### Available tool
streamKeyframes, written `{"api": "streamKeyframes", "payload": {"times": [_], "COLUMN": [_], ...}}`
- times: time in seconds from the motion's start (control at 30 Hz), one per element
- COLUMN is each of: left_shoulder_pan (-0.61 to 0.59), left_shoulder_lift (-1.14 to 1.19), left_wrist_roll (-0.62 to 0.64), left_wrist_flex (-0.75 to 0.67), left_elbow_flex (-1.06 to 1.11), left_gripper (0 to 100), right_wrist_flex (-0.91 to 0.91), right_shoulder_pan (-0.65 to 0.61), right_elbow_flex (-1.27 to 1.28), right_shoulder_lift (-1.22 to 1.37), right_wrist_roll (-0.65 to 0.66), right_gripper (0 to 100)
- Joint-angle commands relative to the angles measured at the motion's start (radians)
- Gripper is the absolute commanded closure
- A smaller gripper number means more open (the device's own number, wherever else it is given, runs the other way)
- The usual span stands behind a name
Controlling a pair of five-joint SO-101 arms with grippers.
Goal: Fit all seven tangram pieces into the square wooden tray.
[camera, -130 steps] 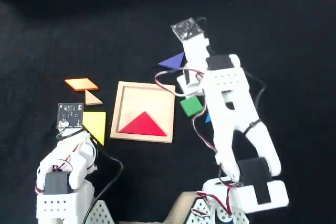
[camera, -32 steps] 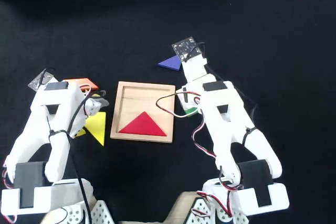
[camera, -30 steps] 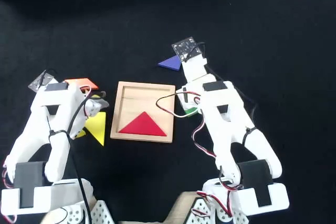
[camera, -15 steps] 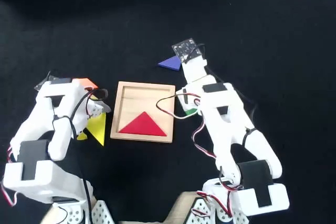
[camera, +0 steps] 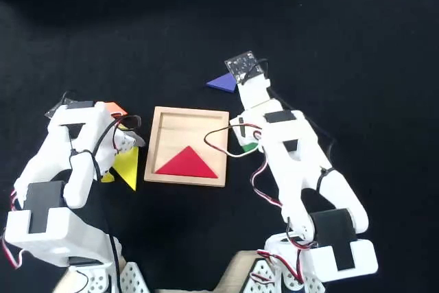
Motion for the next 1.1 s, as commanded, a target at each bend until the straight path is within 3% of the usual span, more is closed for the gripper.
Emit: {"api": "streamKeyframes", "payload": {"times": [0.0,0.17,0.47,0.7,1.07], "left_shoulder_pan": [0.008,0.005,0.008,0.001,-0.047], "left_shoulder_lift": [0.011,0.011,0.011,0.011,0.0], "left_wrist_roll": [0.02,-0.032,-0.164,-0.193,-0.694], "left_wrist_flex": [-0.002,-0.002,-0.011,-0.006,-0.011], "left_elbow_flex": [-0.024,-0.024,-0.033,-0.03,-0.061], "left_gripper": [62,62,83,85,85], "right_wrist_flex": [-0.018,-0.018,-0.018,-0.018,-0.017], "right_shoulder_pan": [0.008,0.008,0.008,0.008,0.008], "right_elbow_flex": [-0.005,-0.005,-0.005,-0.005,-0.005], "right_shoulder_lift": [-0.045,-0.045,-0.047,-0.047,-0.047], "right_wrist_roll": [-0.002,-0.002,-0.002,-0.002,-0.002], "right_gripper": [98.4,98.4,98.4,98.4,98.4]}}
